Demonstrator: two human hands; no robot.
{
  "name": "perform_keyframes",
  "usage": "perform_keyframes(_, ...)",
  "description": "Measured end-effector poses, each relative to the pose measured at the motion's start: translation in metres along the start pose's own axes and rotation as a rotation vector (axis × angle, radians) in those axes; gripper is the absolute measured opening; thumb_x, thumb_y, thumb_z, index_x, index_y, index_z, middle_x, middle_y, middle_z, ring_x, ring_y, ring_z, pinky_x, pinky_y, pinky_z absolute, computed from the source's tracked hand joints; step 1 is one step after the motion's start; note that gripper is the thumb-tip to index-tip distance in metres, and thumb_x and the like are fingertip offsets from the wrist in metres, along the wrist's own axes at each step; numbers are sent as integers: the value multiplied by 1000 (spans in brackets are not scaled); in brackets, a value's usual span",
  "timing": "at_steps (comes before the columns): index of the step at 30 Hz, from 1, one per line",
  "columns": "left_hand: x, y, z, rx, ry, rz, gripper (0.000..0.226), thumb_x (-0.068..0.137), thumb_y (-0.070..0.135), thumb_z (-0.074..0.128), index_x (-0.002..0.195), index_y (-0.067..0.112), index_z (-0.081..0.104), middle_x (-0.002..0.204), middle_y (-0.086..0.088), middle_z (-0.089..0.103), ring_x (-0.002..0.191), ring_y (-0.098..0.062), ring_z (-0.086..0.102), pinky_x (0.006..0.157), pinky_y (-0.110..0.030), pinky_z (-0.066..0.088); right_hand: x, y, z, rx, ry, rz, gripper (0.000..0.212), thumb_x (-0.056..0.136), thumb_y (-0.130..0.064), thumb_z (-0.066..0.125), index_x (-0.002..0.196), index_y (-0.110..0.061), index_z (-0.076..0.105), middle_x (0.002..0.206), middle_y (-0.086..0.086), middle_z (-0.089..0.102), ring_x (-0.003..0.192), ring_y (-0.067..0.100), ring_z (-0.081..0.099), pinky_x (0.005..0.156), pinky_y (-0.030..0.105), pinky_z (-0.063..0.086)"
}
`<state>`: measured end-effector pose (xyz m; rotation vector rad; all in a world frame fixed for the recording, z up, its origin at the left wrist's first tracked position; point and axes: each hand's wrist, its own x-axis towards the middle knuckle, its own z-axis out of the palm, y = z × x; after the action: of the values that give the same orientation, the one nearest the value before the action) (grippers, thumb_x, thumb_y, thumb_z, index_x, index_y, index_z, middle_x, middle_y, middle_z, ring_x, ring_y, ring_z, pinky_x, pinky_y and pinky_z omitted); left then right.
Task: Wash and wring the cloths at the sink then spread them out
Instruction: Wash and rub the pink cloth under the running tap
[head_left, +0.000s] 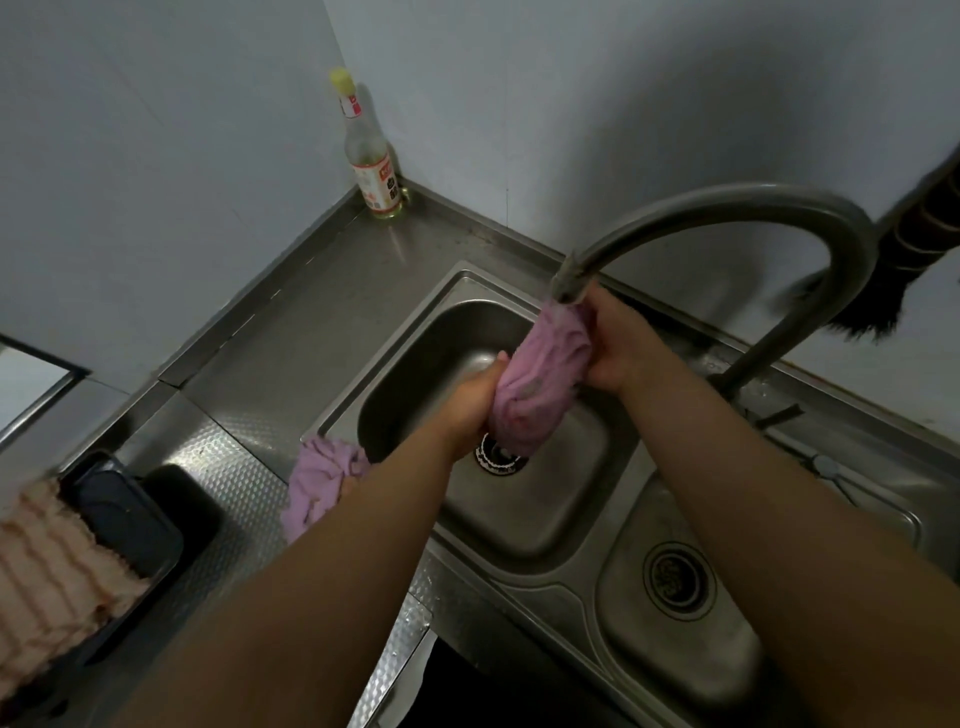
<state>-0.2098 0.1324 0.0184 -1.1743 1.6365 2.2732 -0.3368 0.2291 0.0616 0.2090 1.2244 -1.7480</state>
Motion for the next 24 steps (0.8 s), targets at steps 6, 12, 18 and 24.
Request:
perform_keyframes(6, 5, 26, 20, -149, 290, -4, 40, 104, 25, 34, 75, 10, 57, 52, -3, 55, 46, -15, 54, 44, -21, 43, -4, 30, 16, -515, 113, -132, 23, 95, -38, 47, 100, -18, 59, 92, -1, 70, 79, 6, 60, 66, 17, 45)
perform_keyframes(12, -12, 27, 50, -178, 79, -42, 29, 105, 35, 31, 90, 23, 52, 81, 5, 50, 68, -7, 53, 78, -30, 50, -20, 64, 13, -571, 35, -358, 23, 99, -34, 45, 121, -34, 51, 96, -23, 56, 82, -20, 51, 77, 1, 43)
perform_keyframes(18, -13, 22, 50, -103, 172, -85, 31, 103, 28, 39, 78, 15, 53, 68, -6, 51, 59, -16, 53, 51, -24, 48, 6, 53, 34, -407, 295, -322, 32, 97, -27, 47, 71, -11, 57, 63, 5, 57, 54, 7, 57, 57, 20, 46)
perform_keyframes(24, -30, 12, 42, 125, 34, -4, 37, 103, 33, 38, 71, 20, 50, 50, 3, 43, 35, -8, 38, 39, -16, 29, 29, 27, 8, -393, 344, -72, 38, 96, -23, 46, 111, 10, 57, 75, 19, 60, 59, 21, 55, 51, 23, 44)
